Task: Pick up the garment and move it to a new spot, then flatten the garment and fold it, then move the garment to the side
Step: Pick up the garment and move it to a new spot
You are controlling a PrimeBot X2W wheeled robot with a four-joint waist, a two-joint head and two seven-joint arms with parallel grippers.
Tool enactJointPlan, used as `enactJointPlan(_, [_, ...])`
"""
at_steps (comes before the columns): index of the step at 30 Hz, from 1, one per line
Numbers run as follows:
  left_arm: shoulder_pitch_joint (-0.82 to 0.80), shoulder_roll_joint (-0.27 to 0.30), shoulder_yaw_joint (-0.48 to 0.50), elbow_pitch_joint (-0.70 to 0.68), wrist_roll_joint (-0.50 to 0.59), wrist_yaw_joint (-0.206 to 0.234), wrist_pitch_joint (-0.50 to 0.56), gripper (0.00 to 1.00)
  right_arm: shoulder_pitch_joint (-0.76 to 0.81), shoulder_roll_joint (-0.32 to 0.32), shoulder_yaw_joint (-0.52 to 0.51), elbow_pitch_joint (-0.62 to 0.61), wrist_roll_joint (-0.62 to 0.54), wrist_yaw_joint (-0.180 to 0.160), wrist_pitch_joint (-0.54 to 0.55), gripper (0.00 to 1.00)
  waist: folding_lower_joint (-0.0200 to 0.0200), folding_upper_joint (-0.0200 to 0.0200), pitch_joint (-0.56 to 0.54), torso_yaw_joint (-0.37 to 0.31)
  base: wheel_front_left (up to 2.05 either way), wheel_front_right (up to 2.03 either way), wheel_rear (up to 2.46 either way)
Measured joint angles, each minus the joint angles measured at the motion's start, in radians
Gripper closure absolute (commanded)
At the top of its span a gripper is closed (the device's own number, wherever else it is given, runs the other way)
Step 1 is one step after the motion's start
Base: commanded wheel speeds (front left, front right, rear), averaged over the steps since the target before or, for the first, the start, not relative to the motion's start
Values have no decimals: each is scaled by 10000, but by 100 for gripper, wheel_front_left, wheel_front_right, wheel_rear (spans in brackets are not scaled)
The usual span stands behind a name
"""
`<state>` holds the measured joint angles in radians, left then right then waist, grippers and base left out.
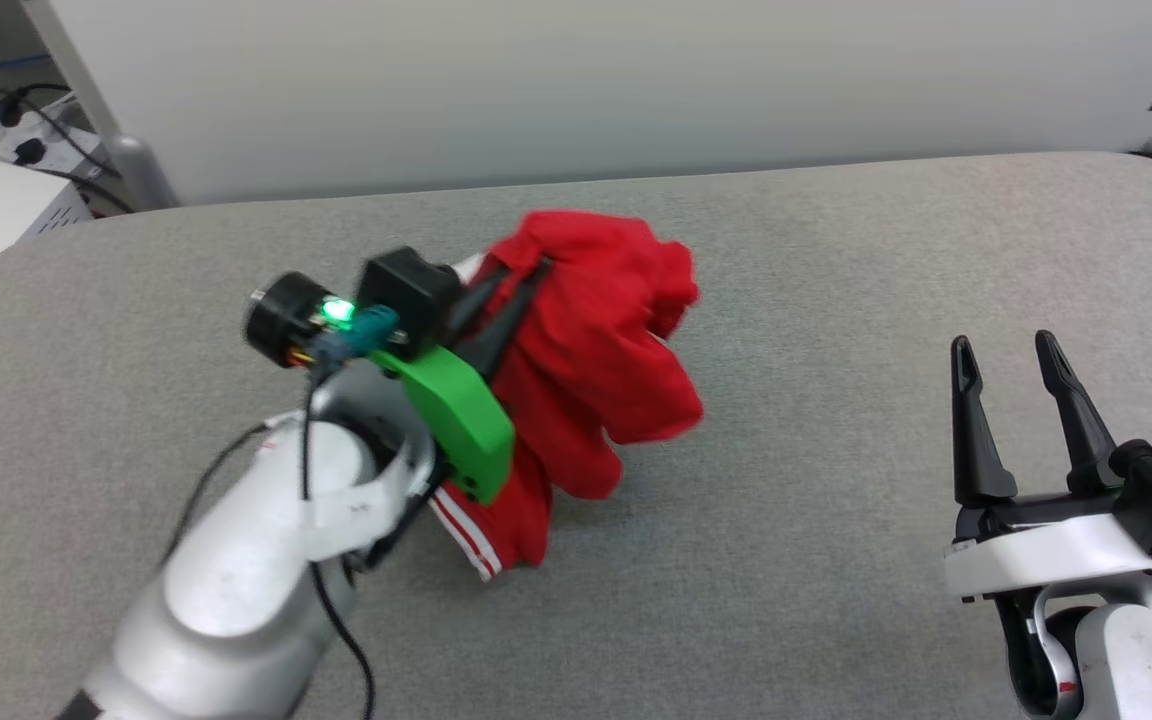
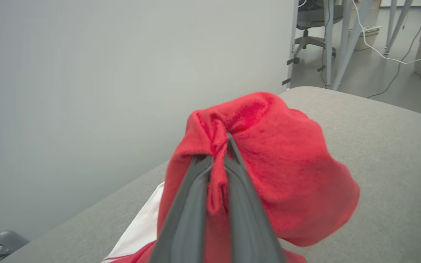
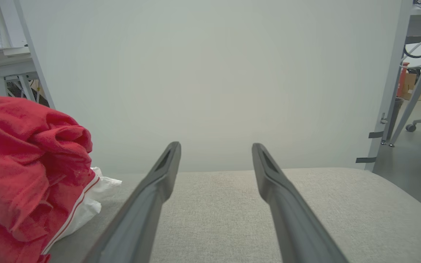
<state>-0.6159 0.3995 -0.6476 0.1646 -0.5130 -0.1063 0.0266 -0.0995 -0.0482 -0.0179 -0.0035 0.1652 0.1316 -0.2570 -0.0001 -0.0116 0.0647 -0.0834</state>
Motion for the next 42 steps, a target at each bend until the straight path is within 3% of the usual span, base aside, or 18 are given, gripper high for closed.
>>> enactJointPlan(5, [412, -1528, -1223, 1110, -77, -88, -362, 100, 1, -2, -142, -38, 67, 0, 0, 0, 0, 1, 83, -619, 0, 0, 0])
enactJointPlan(12, [956, -2748, -2679, 2941, -52, -171, -717, 100, -5, -4, -343, -140, 148, 0, 0, 0, 0, 0, 454, -1177, 0, 0, 0])
enactJointPlan(13, [970, -2819, -2821, 3120, -54, -173, -756, 88, -6, -4, -364, -140, 148, 0, -2, 0, 0, 0, 508, -1206, 0, 0, 0])
enactJointPlan(14, [982, -2884, -2959, 3335, -52, -173, -802, 22, -7, -4, -395, -138, 150, 0, 0, 0, 0, 0, 567, -1234, 0, 0, 0])
enactJointPlan(15, [981, -2930, -3074, 3524, -50, -173, -890, 0, -8, -6, -410, -134, 161, 0, -2, 0, 0, 1, 616, -1251, 0, 0, 0])
enactJointPlan(24, [708, -3087, -3106, 4358, -163, -188, -1793, 0, -8, -2, -332, -25, 245, 0, -2, 0, 0, 0, 570, -852, 0, 0, 0])
enactJointPlan(25, [427, -2953, -3149, 4178, -25, -188, -2217, 0, -6, -2, -366, -2, 244, 0, 0, 0, 0, 0, 446, -644, 0, 0, 0])
enactJointPlan(32, [174, -2165, -2529, 3762, -81, 69, -2416, 0, 105, -4, -474, 19, 182, 0, 0, 0, 0, 0, 93, -24, 0, 0, 0])
enactJointPlan(42, [1003, -736, -389, 2454, -662, 1283, -2824, 0, 358, 0, -407, 15, 119, 0, -2, 0, 0, 0, -402, 832, 0, 0, 0])
